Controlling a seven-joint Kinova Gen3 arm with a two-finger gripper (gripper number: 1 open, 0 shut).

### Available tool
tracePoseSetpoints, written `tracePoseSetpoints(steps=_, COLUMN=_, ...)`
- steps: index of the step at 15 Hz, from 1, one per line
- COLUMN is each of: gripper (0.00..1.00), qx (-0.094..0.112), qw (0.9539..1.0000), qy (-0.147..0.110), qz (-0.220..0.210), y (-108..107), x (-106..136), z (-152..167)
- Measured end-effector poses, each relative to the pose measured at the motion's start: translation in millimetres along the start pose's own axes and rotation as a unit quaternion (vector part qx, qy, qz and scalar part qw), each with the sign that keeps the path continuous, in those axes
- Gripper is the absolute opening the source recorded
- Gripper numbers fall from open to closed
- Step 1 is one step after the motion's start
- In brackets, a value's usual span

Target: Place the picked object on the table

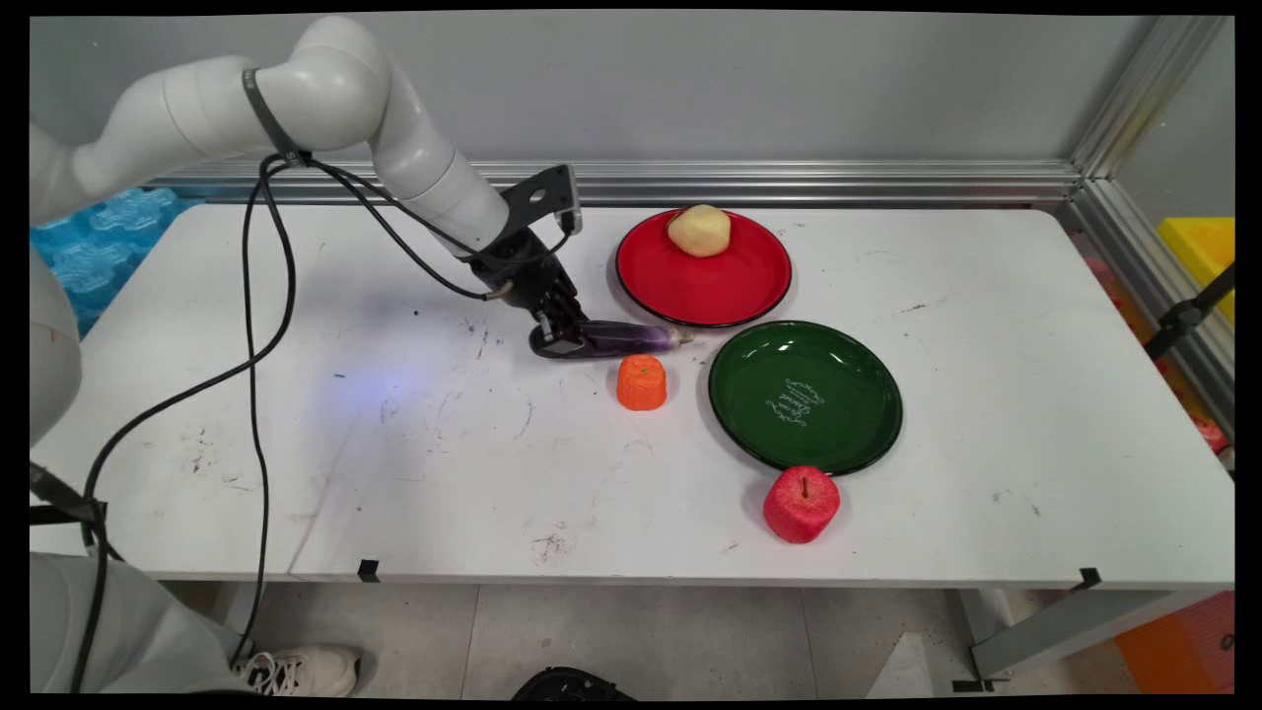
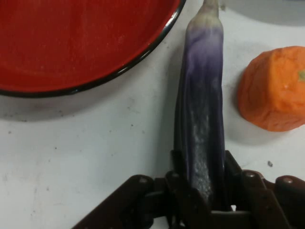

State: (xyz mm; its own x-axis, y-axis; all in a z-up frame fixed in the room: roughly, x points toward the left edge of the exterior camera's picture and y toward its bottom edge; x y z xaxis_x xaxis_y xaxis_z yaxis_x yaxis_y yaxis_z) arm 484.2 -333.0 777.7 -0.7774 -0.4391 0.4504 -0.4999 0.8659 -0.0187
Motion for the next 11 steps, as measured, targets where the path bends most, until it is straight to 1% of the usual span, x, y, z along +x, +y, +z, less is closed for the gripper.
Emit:
tracePoseSetpoints(steps=4, gripper=0.00, qx=-0.001, qw=1.0000, qy=0.003, qz=0.000, y=-2.8, x=-0.9, z=5.9)
tracePoseSetpoints(steps=5, gripper=1.00, qx=0.000, qw=1.0000, qy=0.004, qz=0.000, y=-3.4, x=-0.6, z=7.0)
tracePoseSetpoints(steps=11, gripper=1.00, qx=0.005, qw=0.9999, qy=0.011, qz=-0.007, y=-6.2, x=7.9, z=5.5)
